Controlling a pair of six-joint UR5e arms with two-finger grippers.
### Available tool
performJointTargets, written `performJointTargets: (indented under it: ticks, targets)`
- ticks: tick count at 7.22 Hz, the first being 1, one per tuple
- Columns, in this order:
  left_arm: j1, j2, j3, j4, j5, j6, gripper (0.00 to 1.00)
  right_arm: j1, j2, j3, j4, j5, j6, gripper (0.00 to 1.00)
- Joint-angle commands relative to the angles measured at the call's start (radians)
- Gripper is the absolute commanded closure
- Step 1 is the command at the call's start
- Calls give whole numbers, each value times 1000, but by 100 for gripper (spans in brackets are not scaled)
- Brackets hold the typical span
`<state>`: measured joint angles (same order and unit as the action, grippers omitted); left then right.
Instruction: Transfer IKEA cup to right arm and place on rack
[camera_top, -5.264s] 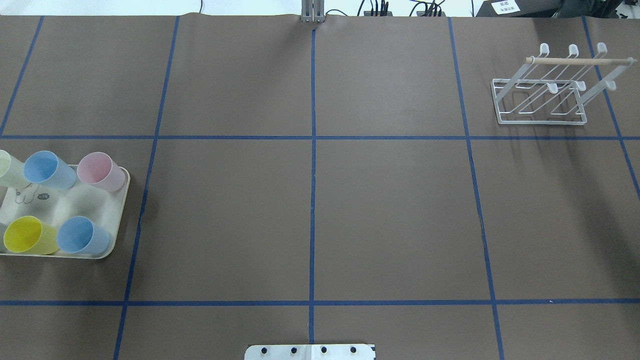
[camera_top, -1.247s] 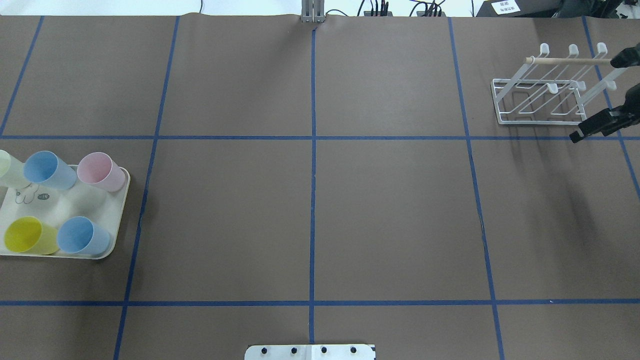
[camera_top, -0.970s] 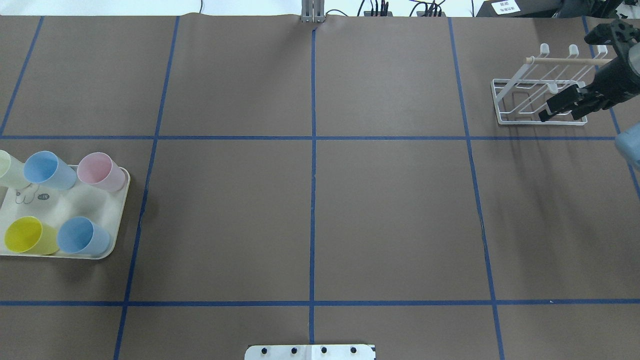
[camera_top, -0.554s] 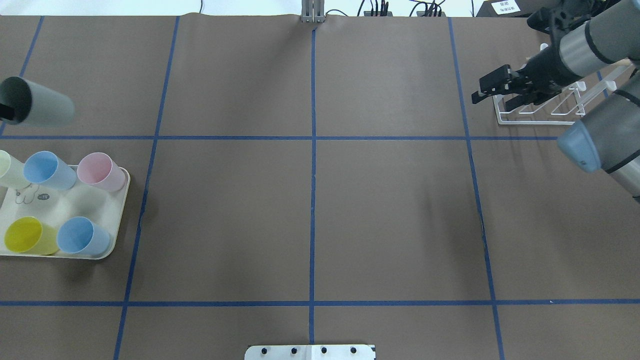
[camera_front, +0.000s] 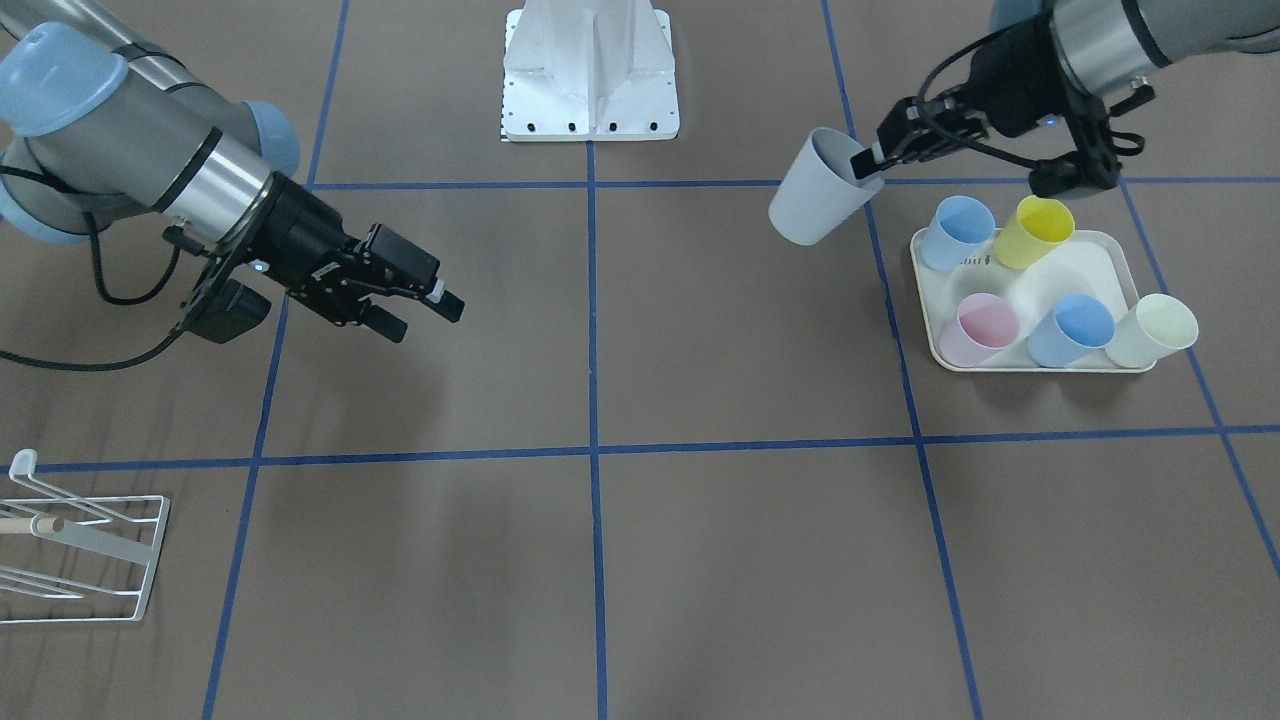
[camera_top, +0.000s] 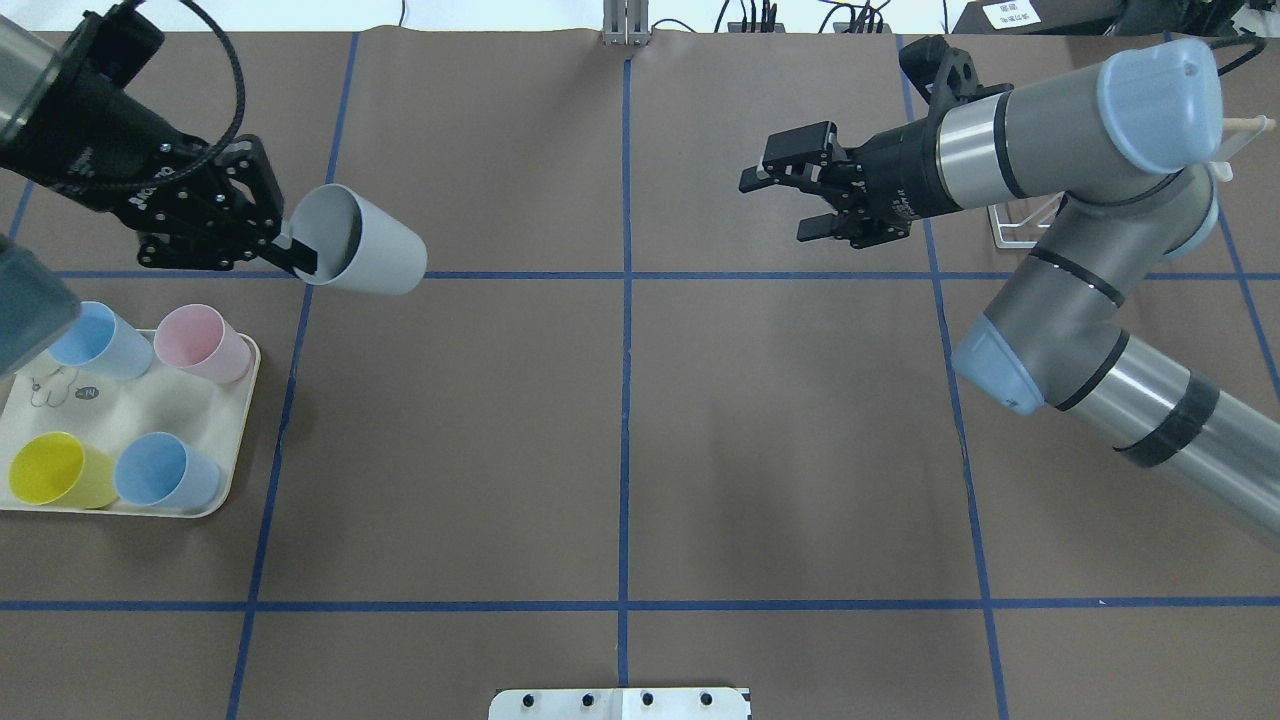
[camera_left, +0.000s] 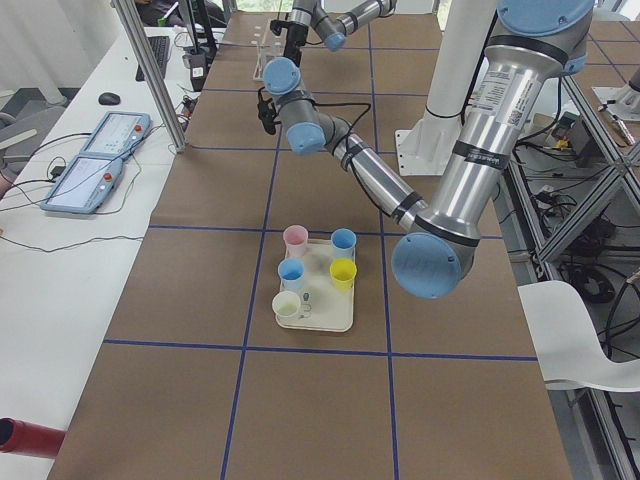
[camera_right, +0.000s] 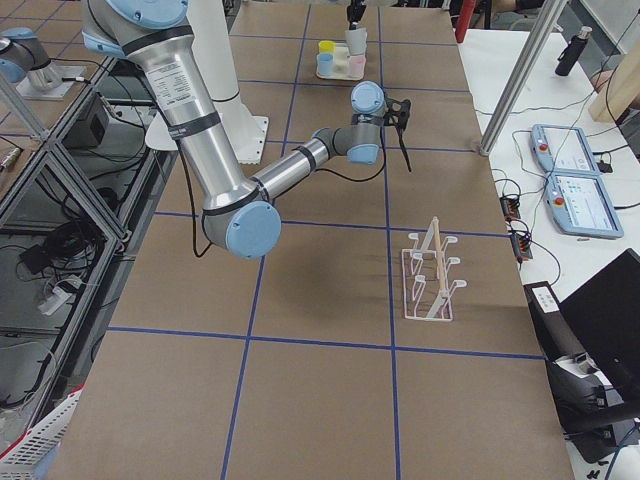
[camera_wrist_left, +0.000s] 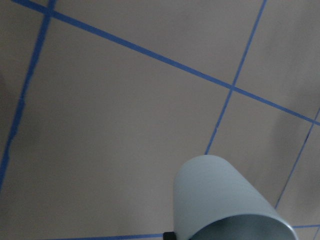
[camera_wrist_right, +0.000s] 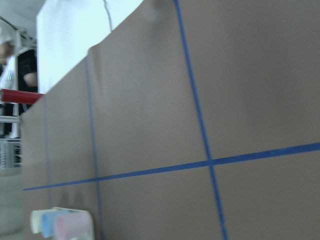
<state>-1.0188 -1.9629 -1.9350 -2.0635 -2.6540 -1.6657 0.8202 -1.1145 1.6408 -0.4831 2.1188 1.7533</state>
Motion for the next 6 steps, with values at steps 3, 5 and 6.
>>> performJointTargets:
  ticks: [3, 5, 6]
  targets:
    - [114, -59, 135, -807, 346, -883, 100, -75, 4, 17, 473, -148, 325, 2]
    - [221, -59, 168, -1099, 590, -1205, 100, -84, 21, 60, 532, -152, 356, 2]
    - [255, -63, 165, -1180, 652, -1295, 100, -93, 62, 62, 553, -169, 389, 2]
